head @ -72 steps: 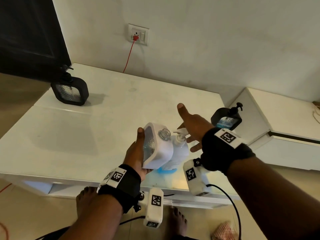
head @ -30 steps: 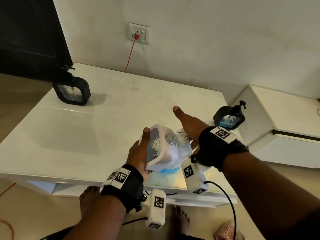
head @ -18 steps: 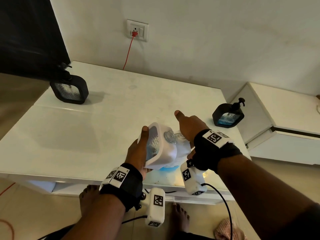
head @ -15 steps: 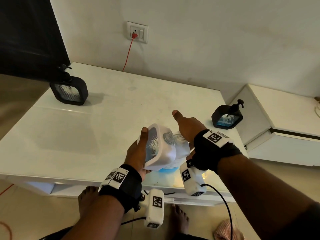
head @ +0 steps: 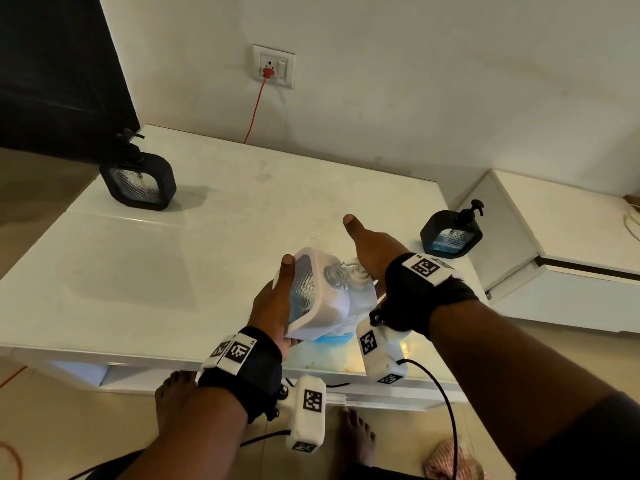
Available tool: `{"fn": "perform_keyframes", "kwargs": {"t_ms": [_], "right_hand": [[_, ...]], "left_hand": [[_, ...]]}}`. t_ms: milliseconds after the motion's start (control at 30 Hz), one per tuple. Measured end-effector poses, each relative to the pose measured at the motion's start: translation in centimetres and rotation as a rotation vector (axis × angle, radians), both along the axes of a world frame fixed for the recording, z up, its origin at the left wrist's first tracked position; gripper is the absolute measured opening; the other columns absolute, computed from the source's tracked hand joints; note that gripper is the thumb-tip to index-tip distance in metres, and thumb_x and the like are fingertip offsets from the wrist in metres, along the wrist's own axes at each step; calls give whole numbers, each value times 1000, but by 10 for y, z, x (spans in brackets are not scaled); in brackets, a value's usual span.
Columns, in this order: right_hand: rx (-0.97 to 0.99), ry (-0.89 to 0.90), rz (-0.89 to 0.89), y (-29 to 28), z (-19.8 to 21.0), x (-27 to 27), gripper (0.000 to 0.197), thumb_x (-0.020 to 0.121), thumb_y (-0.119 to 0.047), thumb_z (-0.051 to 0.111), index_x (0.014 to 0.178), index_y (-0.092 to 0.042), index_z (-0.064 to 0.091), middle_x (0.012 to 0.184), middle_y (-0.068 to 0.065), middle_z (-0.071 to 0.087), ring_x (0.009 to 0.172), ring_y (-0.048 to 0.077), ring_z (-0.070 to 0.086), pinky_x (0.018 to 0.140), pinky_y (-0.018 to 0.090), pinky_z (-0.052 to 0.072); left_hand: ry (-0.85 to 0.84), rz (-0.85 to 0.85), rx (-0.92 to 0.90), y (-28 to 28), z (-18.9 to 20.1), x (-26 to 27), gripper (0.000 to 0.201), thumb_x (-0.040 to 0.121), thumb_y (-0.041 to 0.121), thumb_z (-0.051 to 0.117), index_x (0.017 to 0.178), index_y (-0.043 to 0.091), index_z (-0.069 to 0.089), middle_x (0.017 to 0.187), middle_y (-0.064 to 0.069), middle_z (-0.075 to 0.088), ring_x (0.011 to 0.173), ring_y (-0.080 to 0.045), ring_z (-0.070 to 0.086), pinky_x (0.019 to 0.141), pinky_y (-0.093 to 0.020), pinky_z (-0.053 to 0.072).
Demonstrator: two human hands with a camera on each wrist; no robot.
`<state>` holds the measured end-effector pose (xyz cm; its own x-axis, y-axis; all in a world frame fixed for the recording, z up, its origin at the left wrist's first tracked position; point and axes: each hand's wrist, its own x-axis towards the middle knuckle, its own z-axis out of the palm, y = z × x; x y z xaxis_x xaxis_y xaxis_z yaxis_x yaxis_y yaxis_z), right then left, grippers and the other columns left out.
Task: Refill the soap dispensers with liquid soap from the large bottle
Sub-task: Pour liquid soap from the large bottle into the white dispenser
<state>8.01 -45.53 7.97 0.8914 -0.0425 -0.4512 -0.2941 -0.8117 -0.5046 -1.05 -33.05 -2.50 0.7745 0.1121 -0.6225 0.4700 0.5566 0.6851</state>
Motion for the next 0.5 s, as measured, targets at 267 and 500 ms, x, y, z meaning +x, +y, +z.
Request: {"fn": "perform_keyframes", "kwargs": {"t_ms": [267,500], "right_hand": [[-94,-45,-34,-4,-14,5,66,94,-70,28,88,-10,56,95,9,61,92,30,58,90,36,45],[40,53,24,-1,8,-4,87,85,-85,20,94,-10,64,92,11,67,96,36,65,99,46,48]], "left_hand": [[-5,-6,-2,1,-3,0,83,59,86,59,120,31,71,111,-10,78,104,-36,74,84,-52,62],[3,-2,15,2,-3,0,81,60,88,59,118,34,72,110,-7,79,104,-35,74,85,-54,61]]}}
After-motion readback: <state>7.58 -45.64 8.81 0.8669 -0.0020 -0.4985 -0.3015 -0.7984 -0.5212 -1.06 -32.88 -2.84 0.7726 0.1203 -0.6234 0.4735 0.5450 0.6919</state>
